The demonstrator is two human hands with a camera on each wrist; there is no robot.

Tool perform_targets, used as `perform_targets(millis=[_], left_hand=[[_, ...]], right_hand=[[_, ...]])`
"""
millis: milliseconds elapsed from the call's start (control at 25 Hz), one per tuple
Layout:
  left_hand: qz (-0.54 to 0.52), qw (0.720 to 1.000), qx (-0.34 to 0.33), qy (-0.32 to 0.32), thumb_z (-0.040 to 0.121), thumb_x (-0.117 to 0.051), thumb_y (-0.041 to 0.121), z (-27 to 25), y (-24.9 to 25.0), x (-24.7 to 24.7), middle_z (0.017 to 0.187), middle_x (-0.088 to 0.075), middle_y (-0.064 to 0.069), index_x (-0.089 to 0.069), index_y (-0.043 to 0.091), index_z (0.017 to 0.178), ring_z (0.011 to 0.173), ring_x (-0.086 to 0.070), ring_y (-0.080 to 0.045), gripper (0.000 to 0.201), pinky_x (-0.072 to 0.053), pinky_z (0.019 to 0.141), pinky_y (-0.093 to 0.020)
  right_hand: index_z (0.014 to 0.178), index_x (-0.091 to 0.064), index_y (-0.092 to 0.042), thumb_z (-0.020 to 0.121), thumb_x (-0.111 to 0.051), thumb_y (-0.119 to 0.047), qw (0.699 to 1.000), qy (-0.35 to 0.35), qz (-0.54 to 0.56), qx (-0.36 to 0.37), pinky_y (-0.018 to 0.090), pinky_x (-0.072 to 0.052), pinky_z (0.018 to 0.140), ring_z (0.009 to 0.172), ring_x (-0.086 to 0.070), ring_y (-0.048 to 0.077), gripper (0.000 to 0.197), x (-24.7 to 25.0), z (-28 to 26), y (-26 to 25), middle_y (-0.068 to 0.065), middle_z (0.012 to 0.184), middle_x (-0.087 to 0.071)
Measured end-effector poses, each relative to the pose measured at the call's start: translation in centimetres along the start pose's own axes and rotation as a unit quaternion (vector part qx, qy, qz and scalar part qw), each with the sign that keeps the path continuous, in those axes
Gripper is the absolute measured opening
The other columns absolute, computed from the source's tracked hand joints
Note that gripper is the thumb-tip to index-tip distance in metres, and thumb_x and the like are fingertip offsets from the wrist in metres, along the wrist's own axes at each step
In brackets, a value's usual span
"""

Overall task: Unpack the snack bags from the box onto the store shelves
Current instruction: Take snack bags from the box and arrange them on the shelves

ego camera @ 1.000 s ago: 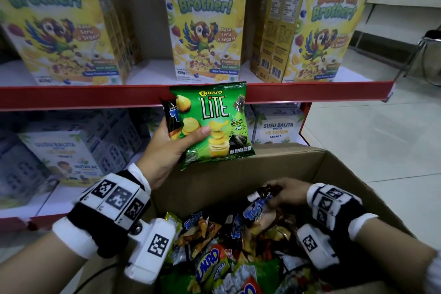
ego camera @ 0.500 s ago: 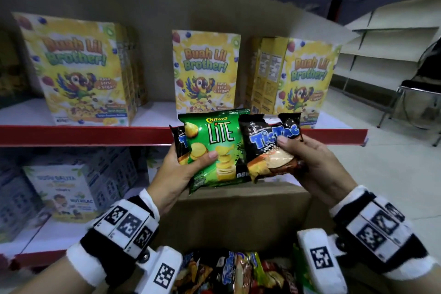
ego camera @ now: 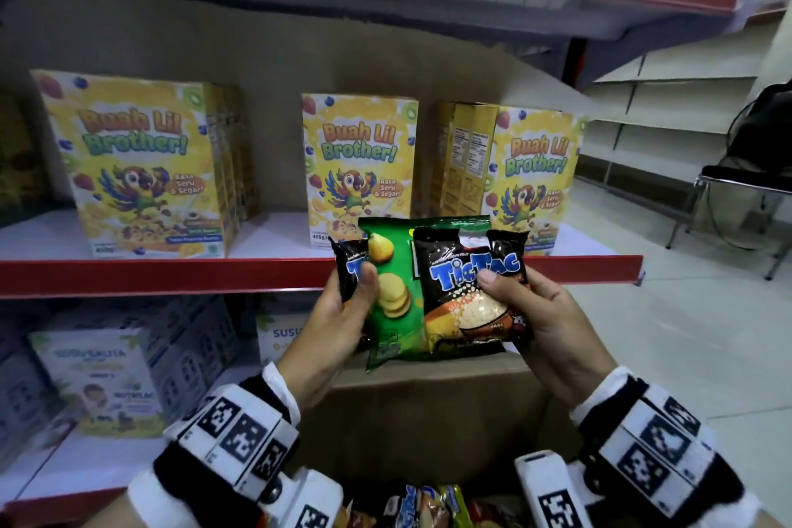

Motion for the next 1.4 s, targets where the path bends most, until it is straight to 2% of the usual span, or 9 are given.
perform_targets(millis=[80,240,400,560,801,961,1121,1281,1401], left_hand=[[-0.011,1.000,0.020,0.014,0.043,-0.057,0.086,0.1,0.3,0.3,0.147,-0.041,0.010,-0.033,0.043,0.138,0.129,-0.048,-0.013,0.107,-0.039,0.108,-0.047],[-0.029,0.999,0.018,0.033,0.061,-0.048,0.071,0.4,0.6,0.6,0.143,-0.045,0.012,-0.039,0.042,0.134,0.123,-0.050,-0.009,0.078,-0.044,0.104,-0.041],[-0.056,0.997,0.032,0.037,0.071,-0.051,0.060,0.9,0.1,0.4,0.128,-0.062,0.006,-0.044,0.034,0.134,0.114,-0.061,-0.015,0.069,-0.058,0.071,-0.022],[-0.063,0.997,0.007,0.033,0.075,-0.055,0.047,2.3,-0.1,0.0,0.091,-0.073,0.022,-0.053,0.037,0.112,0.085,-0.070,-0.001,0.039,-0.055,0.058,-0.019],[-0.033,0.997,-0.031,0.061,0.066,-0.072,0.036,5.2,-0.5,0.6,0.118,-0.068,0.004,-0.049,0.024,0.129,0.107,-0.066,-0.013,0.068,-0.057,0.083,-0.031],[0.041,0.989,-0.039,0.136,0.061,-0.080,0.042,6.3,1.5,1.5,0.118,-0.067,0.013,-0.043,0.024,0.132,0.108,-0.064,-0.004,0.081,-0.053,0.083,-0.018],[0.061,0.981,0.000,0.186,0.068,-0.082,0.039,6.2,5.1,1.0,0.123,-0.065,0.010,-0.044,0.021,0.135,0.112,-0.062,-0.006,0.078,-0.052,0.090,-0.021],[0.055,0.976,0.034,0.206,0.064,-0.075,0.034,5.7,12.1,-0.3,0.122,-0.064,0.010,-0.044,0.020,0.135,0.111,-0.062,-0.003,0.078,-0.051,0.085,-0.013],[0.080,0.973,0.076,0.204,0.064,-0.075,0.040,4.8,18.5,-1.4,0.128,-0.060,0.013,-0.043,0.027,0.137,0.117,-0.057,-0.002,0.081,-0.048,0.097,-0.021]], right_hand=[[0.097,-0.069,-0.007,0.065,-0.074,-0.017,0.999,0.028,0.025,0.015,0.030,-0.058,0.064,0.074,-0.071,0.021,0.033,0.8,0.2,-0.5,0.012,0.089,-0.073],[0.095,-0.069,-0.009,0.067,-0.071,-0.016,0.998,0.045,0.046,0.027,0.033,-0.059,0.069,0.075,-0.071,0.021,0.029,1.5,0.5,-0.7,0.011,0.087,-0.073],[0.091,-0.068,-0.009,0.066,-0.072,-0.018,0.997,0.043,0.052,0.033,0.029,-0.057,0.064,0.072,-0.069,0.019,0.027,1.5,0.9,-0.3,0.009,0.083,-0.072],[0.093,-0.069,-0.010,0.063,-0.073,-0.024,0.997,0.042,0.043,0.040,0.031,-0.058,0.066,0.072,-0.068,0.021,0.033,1.8,2.0,0.8,0.010,0.086,-0.071],[0.091,-0.070,-0.013,0.071,-0.072,-0.022,0.995,0.044,0.046,0.075,0.026,-0.056,0.066,0.074,-0.069,0.016,0.022,2.3,5.3,2.4,0.005,0.086,-0.072],[0.081,-0.074,-0.020,0.065,-0.079,-0.030,0.997,0.075,0.020,0.025,0.022,-0.054,0.063,0.069,-0.068,0.008,0.020,0.9,6.9,1.5,-0.004,0.077,-0.072],[0.085,-0.073,-0.024,0.062,-0.081,-0.042,0.994,0.099,-0.037,-0.037,0.021,-0.052,0.065,0.073,-0.066,0.005,0.030,-1.6,7.0,-1.7,-0.008,0.079,-0.071],[0.105,-0.070,-0.020,0.058,-0.083,-0.052,0.982,0.131,-0.054,-0.123,0.036,-0.052,0.088,0.099,-0.066,0.018,0.059,-4.4,6.5,-7.5,0.000,0.104,-0.072],[0.116,-0.065,-0.018,0.046,-0.086,-0.060,0.967,0.157,-0.059,-0.193,0.054,-0.041,0.104,0.113,-0.061,0.026,0.084,-6.6,5.3,-13.0,0.007,0.118,-0.068]])
Point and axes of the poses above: each hand's wrist, its own z-axis towards the middle knuckle, its own x-axis out of the back of the hand, y = z × x, the point moved 5 cm from there along z, towards the middle knuckle
